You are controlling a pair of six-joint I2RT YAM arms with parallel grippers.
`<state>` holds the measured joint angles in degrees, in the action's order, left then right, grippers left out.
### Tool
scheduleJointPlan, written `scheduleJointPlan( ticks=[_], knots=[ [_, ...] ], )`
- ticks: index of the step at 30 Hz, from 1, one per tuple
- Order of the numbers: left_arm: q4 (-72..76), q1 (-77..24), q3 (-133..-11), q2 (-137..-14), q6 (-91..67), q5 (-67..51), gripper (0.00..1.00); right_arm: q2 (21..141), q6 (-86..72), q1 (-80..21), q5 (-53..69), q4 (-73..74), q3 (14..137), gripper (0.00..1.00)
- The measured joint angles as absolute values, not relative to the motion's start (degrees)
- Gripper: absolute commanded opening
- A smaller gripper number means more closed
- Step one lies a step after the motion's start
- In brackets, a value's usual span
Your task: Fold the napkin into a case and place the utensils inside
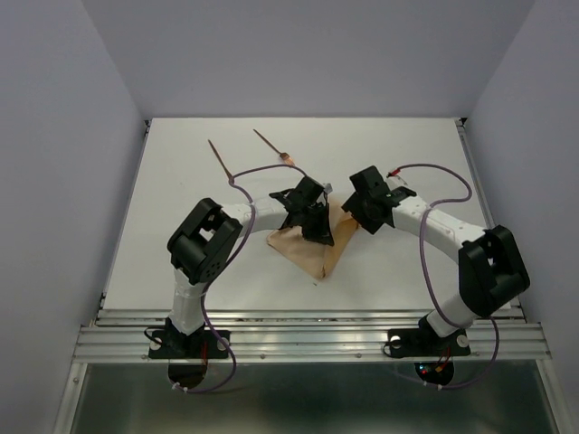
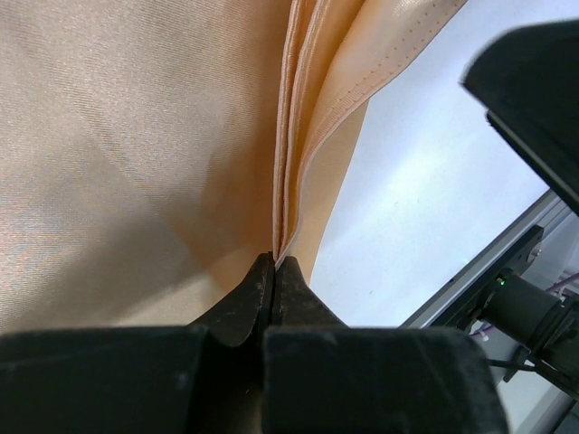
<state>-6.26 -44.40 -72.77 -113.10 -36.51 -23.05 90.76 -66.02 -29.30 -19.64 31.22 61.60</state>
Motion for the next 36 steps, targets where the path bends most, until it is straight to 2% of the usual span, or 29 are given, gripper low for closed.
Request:
scheduleJointPlan(
  ticks=[6,20,36],
  knots=[
    [-6.5,-44.4,-72.8,-113.1,-36.2,-23.4,0.00,85.4,-64.9,-27.0,-19.5,30.8,55.8,0.69],
    [-8.9,-42.5,-74.2,-113.1,-33.1,-24.9,0.00,82.9,-59.5,-25.2,-15.4,25.4,46.4,0.67],
    [-9.8,-40.4,-74.3,-111.2,-32.6,-27.4,0.00,83.1,-56.7,-24.7,-13.0,18.5,48.8,0.66]
  ],
)
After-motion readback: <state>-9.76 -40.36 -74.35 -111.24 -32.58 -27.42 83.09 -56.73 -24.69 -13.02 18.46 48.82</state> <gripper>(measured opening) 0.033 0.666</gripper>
